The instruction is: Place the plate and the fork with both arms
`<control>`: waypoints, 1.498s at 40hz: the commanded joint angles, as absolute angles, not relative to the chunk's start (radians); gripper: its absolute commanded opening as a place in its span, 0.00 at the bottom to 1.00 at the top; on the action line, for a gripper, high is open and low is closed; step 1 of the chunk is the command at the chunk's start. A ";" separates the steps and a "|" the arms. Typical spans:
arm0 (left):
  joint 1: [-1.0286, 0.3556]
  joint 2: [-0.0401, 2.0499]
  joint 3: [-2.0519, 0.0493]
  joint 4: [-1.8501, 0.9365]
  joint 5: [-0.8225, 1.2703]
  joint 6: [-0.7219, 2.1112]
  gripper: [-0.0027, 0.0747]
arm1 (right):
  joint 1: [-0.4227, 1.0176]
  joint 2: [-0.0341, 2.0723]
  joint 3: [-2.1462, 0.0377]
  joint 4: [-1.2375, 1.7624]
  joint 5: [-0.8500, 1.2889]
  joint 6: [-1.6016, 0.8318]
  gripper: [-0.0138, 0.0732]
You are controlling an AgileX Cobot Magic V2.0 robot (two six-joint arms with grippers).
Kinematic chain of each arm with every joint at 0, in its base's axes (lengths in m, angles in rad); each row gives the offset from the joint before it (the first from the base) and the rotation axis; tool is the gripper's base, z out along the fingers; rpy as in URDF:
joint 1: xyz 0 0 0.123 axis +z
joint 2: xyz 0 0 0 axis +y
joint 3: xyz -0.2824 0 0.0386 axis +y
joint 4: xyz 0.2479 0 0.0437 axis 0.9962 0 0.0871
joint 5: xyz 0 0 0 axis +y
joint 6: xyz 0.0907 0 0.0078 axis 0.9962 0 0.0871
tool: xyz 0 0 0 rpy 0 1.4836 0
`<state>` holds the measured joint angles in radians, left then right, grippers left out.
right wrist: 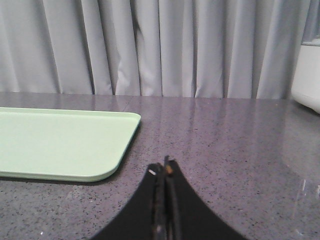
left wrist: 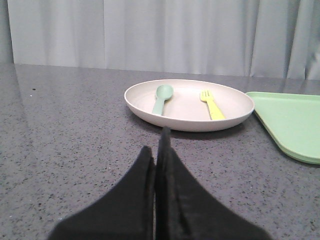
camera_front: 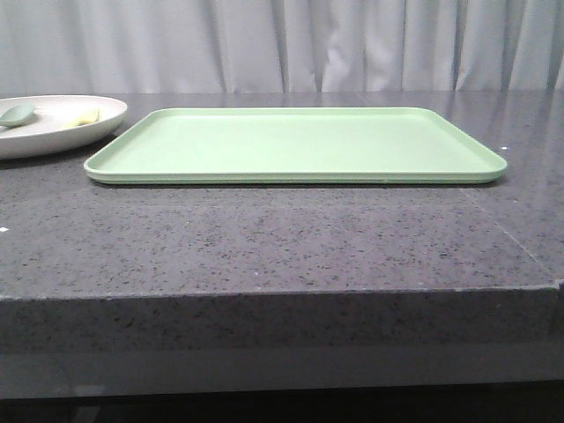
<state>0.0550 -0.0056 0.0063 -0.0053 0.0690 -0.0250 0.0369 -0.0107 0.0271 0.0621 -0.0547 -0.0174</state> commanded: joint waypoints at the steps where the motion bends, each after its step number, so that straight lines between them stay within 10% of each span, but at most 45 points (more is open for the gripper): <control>1: 0.055 -0.027 0.009 -0.012 -0.015 -0.028 0.01 | 0.033 -0.029 0.024 0.058 -0.143 -0.020 0.09; 41: 0.055 -0.027 -0.043 -0.012 -0.113 -0.028 0.01 | 0.033 -0.029 -0.016 0.057 -0.156 -0.023 0.09; 60: 0.055 0.222 -0.668 -0.012 0.512 -0.028 0.01 | 0.033 0.198 -0.548 0.057 0.442 -0.023 0.09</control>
